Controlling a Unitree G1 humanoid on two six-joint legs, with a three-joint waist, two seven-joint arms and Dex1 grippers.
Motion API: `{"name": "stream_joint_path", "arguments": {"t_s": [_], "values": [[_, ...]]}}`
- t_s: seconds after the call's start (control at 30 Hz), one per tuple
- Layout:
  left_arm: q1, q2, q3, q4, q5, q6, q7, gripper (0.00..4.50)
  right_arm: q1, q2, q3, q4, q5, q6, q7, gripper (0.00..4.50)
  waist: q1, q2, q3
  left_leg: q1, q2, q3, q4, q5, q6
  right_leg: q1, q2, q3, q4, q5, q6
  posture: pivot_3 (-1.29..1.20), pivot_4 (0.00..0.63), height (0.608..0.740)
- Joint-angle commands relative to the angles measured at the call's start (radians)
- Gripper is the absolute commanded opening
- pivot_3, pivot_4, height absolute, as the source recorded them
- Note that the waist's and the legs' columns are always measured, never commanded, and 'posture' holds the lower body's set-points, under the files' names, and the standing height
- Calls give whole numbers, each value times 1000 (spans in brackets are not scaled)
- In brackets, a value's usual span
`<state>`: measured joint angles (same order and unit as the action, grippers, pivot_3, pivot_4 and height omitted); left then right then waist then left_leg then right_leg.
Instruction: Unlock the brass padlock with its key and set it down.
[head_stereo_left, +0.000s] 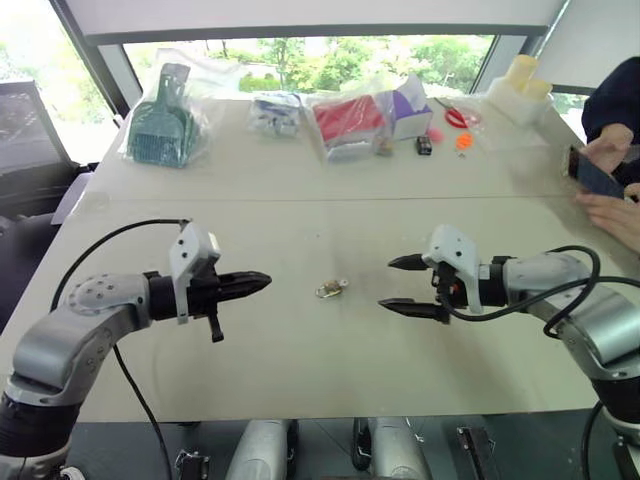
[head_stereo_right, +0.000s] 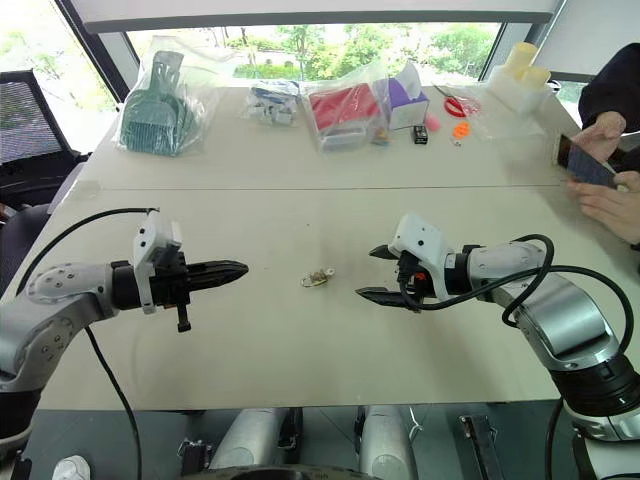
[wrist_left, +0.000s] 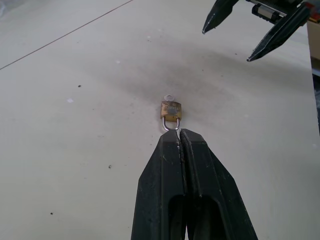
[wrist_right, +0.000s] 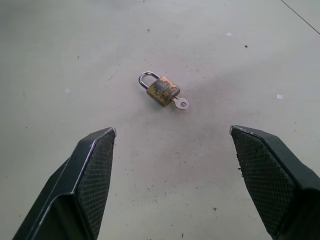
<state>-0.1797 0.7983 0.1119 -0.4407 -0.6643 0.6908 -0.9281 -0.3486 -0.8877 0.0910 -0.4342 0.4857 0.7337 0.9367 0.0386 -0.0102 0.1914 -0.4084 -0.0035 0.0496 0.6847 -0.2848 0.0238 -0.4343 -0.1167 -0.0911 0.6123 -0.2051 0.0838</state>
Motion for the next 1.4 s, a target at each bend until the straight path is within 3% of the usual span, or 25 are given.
{"name": "stream_joint_path", "arguments": {"t_s": [0.03,0.43,1.0,1.1,1.2,1.33,1.4], "values": [[-8,19,21,-13,-5,-9,-10,0,-11,11,-19,-46,15,4,-7,3783,0,0,0,0,0,0,0,0,0,0,0,0,0,0,0,0,150,740],[-29,2,38,-31,-55,50,46,0,-21,15,-9,-20,-6,-9,-2,3783,-1,0,0,0,0,0,0,0,0,0,0,0,0,1,2,0,150,740],[-45,-66,-38,-14,44,-44,77,0,-53,12,-14,3,-37,-28,23,3783,0,0,0,0,0,0,0,0,0,0,0,0,0,2,3,0,150,740],[-45,-68,-87,-8,90,-76,64,804,-50,0,-23,-3,-34,-29,32,3825,0,0,0,0,0,0,0,0,0,0,0,0,0,2,3,0,150,740],[-49,-88,-164,-2,154,-130,57,2231,-48,-5,-29,-4,-35,-30,32,3825,1,0,0,0,0,0,0,0,0,0,0,0,0,2,3,0,150,740],[-85,-189,-280,81,277,-196,125,3983,-47,5,-32,-9,-42,-31,11,3825,3,0,0,0,0,0,1,0,0,1,0,0,0,1,2,0,150,740],[-96,-219,-326,125,348,-249,142,4468,-42,9,-35,-11,-43,-30,-1,3825,1,0,0,0,0,0,1,0,0,1,0,0,0,2,3,0,150,740]]}}
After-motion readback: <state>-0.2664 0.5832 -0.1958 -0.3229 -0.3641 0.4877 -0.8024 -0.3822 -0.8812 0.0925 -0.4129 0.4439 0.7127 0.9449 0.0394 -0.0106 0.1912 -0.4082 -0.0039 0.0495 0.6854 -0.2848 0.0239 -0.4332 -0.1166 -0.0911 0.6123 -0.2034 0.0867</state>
